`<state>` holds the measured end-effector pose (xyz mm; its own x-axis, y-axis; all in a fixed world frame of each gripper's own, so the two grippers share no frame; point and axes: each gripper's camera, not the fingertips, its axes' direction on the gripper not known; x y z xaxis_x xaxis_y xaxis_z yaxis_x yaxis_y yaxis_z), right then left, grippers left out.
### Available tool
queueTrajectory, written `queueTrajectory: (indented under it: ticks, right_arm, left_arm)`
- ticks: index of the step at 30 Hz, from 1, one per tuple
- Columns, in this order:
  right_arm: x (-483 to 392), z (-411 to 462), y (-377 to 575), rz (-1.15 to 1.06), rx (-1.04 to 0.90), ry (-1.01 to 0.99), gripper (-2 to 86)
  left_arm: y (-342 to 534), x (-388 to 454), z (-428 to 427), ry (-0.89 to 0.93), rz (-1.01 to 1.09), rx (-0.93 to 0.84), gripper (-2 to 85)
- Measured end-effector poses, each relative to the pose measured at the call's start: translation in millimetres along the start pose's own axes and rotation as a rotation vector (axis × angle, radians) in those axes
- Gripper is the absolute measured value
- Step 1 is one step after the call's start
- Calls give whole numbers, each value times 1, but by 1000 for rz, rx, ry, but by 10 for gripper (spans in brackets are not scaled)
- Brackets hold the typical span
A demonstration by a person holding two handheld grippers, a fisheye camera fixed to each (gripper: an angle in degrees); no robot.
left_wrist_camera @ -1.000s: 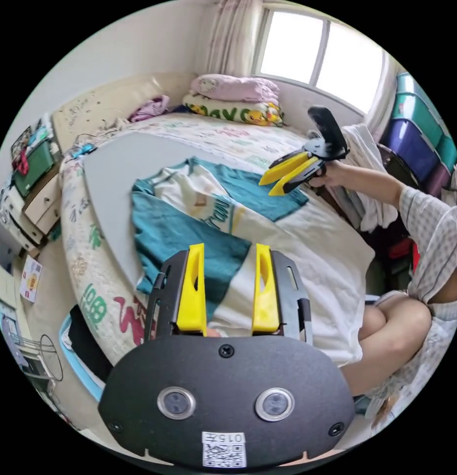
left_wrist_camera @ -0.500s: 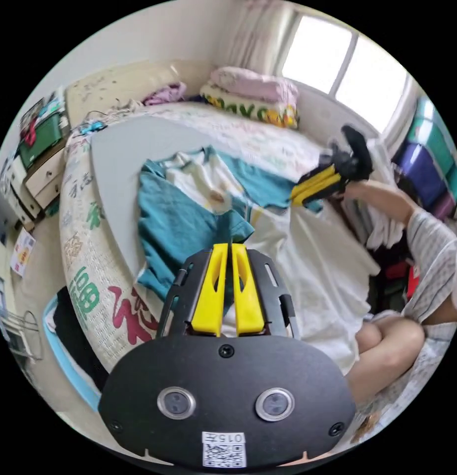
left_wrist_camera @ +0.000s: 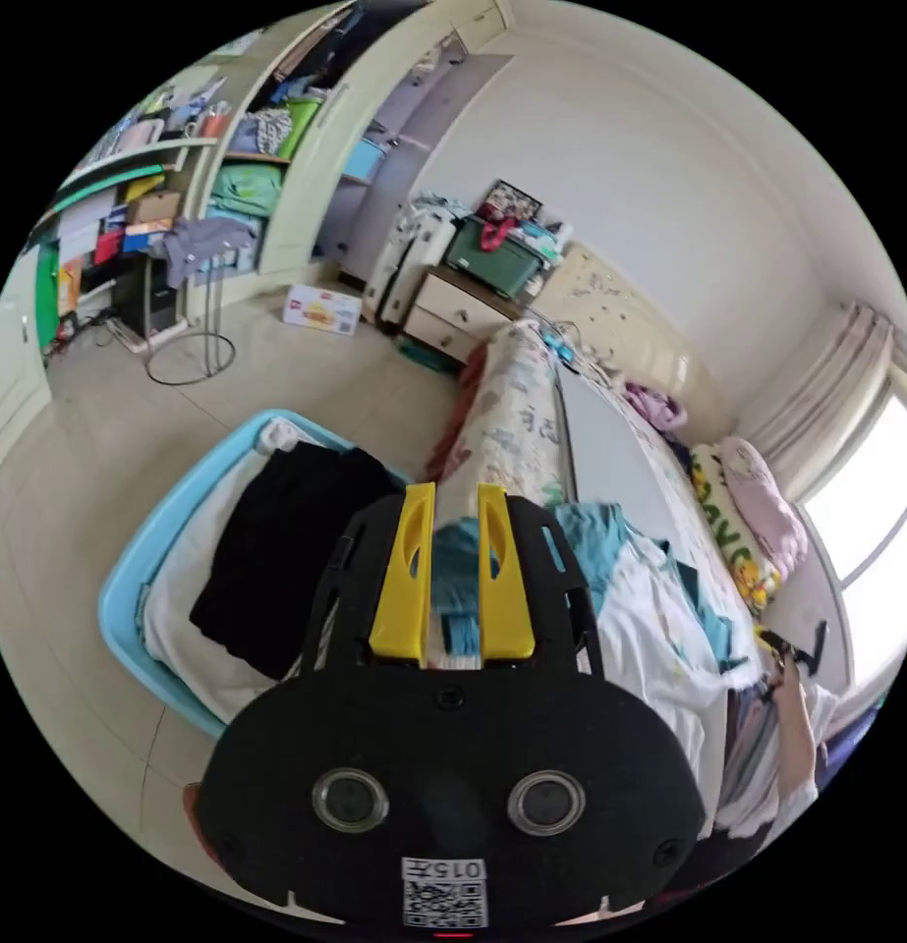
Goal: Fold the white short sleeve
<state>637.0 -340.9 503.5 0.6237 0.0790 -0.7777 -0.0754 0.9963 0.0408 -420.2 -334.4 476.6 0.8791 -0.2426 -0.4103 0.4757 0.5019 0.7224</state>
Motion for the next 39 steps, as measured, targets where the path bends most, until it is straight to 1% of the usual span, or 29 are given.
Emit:
queueTrajectory:
  ticks: [2,3,5,6,8,9,11,13,15,17,18,20,21,23,25,28,30,33,34,37,39]
  right_arm:
    - [-28,-19,12,-114,75,36,87]
    - [-38,-22,17,-161,78,47,86]
    - [-78,-37,47,-350,46,22,83]
    - [-88,-41,57,-389,37,6,82]
    - [-123,-59,108,-540,-10,-95,82]
    - [-131,-65,122,-574,-24,-127,84]
    - [-146,-97,181,-670,-26,-240,87]
    - [-142,-122,226,-683,-7,-295,86]
    - [-127,-141,269,-658,-4,-310,87]
    - [-100,-156,326,-563,8,-285,91]
    - [-92,-159,340,-532,15,-277,92]
    - [-67,-163,389,-401,38,-251,101]
    - [-62,-164,400,-368,42,-248,103]
    - [-51,-167,434,-283,68,-230,109]
    - [-49,-169,451,-266,91,-205,112]
    - [-52,-167,461,-292,44,-210,111]
    - [-53,-169,464,-296,49,-219,104]
    - [-53,-178,470,-287,100,-223,55]
    - [-54,-182,472,-288,104,-207,27]
    - [-47,-201,481,-283,127,-151,-1]
    - [-36,-216,490,-271,148,-153,-5]
  left_arm:
    - [17,-1,-9,116,89,-111,74]
    - [24,2,-14,154,125,-131,74]
    - [60,22,-49,309,302,-197,72]
    - [71,28,-59,344,356,-217,72]
    - [117,50,-102,428,530,-293,74]
    - [128,54,-112,444,560,-306,74]
    - [172,65,-147,499,635,-354,82]
    - [201,71,-168,496,692,-397,89]
    - [227,75,-186,418,738,-418,96]
    - [252,73,-208,315,762,-388,101]
    - [256,71,-213,293,749,-375,101]
    - [266,61,-230,248,606,-310,102]
    - [268,58,-235,236,563,-287,102]
    - [277,48,-250,183,412,-189,102]
    - [281,42,-252,162,339,-199,104]
    - [289,38,-251,158,295,-249,108]
    - [291,35,-257,170,265,-220,101]
    - [288,19,-263,191,148,-212,54]
    - [287,14,-265,176,119,-215,12]
    - [286,8,-274,216,140,-235,-4]
    - [287,1,-292,198,143,-198,-7]
